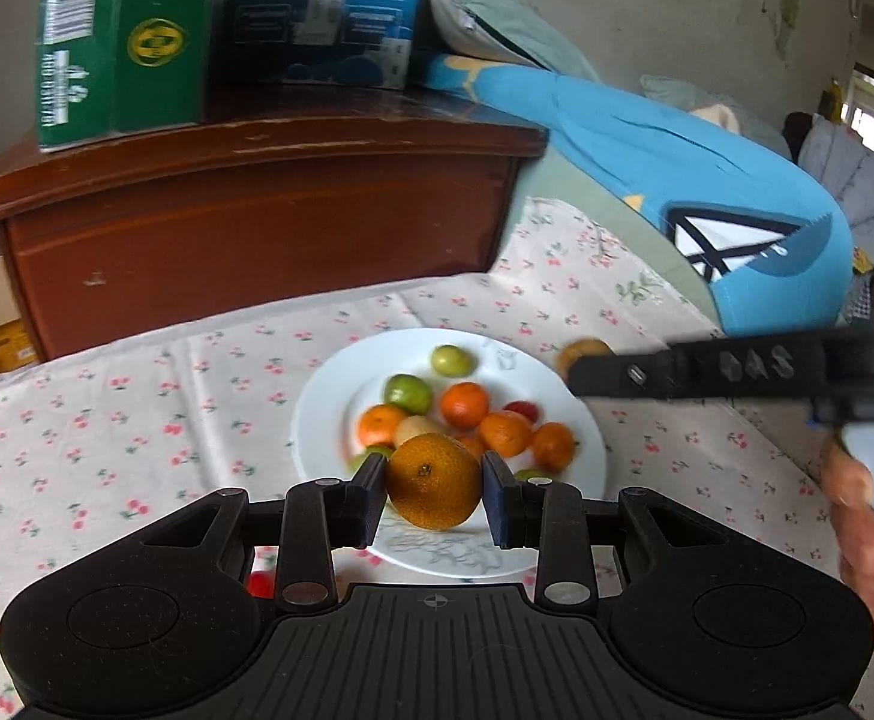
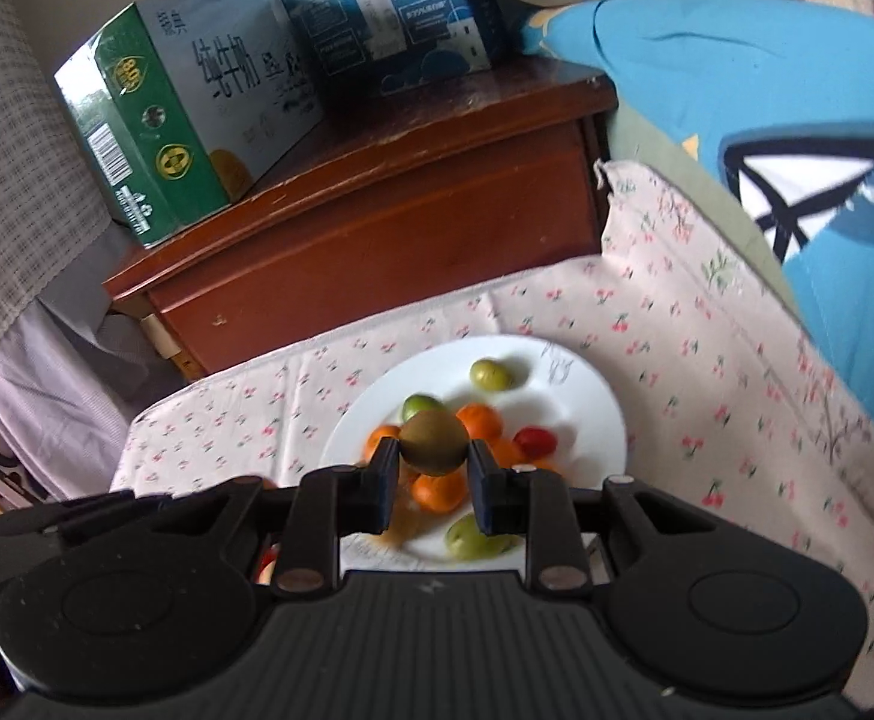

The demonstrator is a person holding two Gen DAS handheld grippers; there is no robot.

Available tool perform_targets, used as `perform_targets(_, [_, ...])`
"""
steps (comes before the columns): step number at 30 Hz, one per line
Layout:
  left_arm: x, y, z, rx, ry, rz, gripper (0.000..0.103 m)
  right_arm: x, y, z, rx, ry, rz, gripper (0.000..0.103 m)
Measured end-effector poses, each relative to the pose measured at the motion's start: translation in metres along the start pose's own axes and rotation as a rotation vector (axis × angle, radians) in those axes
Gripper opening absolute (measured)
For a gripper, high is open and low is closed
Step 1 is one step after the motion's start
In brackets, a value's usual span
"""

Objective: Organize fruits
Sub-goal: 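Carry both fruits onto the white plate and open both tools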

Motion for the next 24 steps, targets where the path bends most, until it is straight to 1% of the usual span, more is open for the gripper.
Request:
perform_targets(8, [0.024, -0.001, -0.018, 0.044, 0.022, 0.023, 0.031, 0.018, -0.017, -0.023, 0.050, 0.011, -0.004, 0.024])
perform_targets(13, [0.035, -0.002, -0.023, 0.060, 0.021, 0.034, 0.031, 0.034, -0.019, -0.034, 0.087, 0.008, 0.023, 0.024])
perform_targets(22, [0.054, -0.003, -0.022, 0.052, 0.047, 0.070, 0.031, 0.061, -0.024, -0.044, 0.113, 0.029, 0.042, 0.025])
perform_targets(24, [0.055, -0.003, -0.022, 0.047, 0.046, 0.061, 0.032, 0.065, -0.025, -0.045, 0.122, 0.024, 0.048, 0.028])
Point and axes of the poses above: each gripper's, at about its wrist camera, not at the fingertips, and x roughly the way its jaws point, z to its left, y to its underside, the point moved 7 cm from there along x, roughly the way its jaws point, and after that the axes turned 14 degrees about z, right-handed, at the moved point
